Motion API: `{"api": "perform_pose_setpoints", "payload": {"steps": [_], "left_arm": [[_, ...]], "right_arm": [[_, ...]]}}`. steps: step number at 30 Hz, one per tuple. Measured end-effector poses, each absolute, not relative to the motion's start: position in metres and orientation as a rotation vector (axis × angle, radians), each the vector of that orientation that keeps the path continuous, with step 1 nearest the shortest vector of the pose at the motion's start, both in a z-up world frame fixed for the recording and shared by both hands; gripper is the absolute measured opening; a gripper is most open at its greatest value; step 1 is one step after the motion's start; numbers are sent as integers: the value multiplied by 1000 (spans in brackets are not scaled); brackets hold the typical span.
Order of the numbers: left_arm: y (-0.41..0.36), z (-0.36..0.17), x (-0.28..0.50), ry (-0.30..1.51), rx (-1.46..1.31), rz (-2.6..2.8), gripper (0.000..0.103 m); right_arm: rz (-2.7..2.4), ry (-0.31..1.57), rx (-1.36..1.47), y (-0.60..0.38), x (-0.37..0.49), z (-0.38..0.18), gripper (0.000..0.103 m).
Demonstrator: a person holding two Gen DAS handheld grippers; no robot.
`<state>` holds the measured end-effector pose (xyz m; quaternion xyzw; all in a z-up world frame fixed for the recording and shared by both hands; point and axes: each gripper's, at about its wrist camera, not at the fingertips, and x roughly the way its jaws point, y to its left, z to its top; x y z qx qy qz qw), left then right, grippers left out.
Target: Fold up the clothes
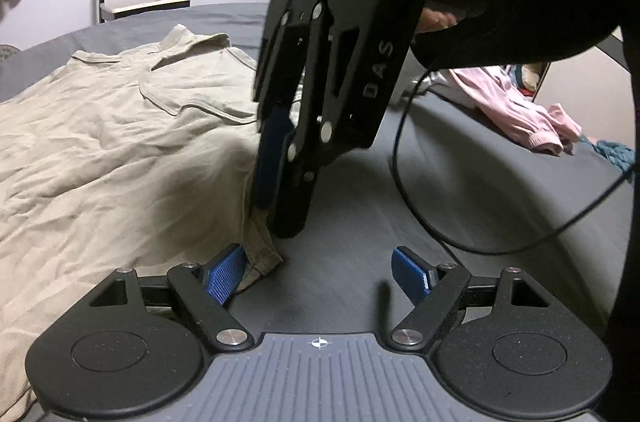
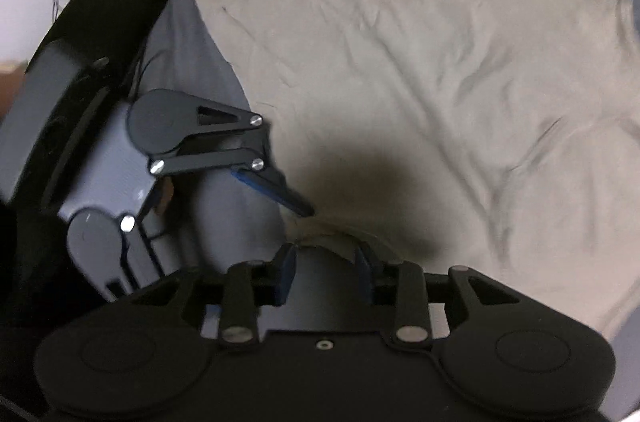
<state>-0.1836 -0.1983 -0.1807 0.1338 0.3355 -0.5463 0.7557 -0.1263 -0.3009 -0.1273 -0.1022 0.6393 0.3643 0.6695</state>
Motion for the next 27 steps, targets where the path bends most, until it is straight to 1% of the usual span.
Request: {"api": "perform_pose_setpoints", "payload": {"steps": [2, 4, 10, 12, 16, 19, 20, 21, 23, 27], "left_arm": [[-194, -178, -185, 735, 299, -1193, 80], [-187, -171, -186, 732, 304, -1184, 80], [-151, -148, -179, 664, 372, -1084, 80], [-142, -147, -168, 685, 376, -1048, 80], [-133, -151, -146, 766, 393, -1015, 80], [-132, -163, -142, 841, 491, -1012, 80], [-130, -166, -144, 847, 516, -1024, 80], [-127, -167, -147, 837, 544, -1040, 80], [-124, -166, -149, 851, 567, -1056, 80], [-118, -162, -148, 891, 556, -1065, 80]], "right_arm": [[846, 1423, -257, -291, -128, -134, 26], [897, 1390, -305, -285, -133, -126, 26], [994, 1266, -521, -254, -147, -126, 26], [978, 1219, -575, -247, -150, -128, 26], [989, 1225, -640, -236, -157, -138, 26], [1000, 1234, -688, -229, -163, -146, 29], [1003, 1237, -703, -226, -164, -148, 31], [1007, 1240, -719, -224, -166, -151, 36], [1018, 1248, -737, -221, -168, -154, 39], [1056, 1267, -723, -222, -168, -154, 40]]}}
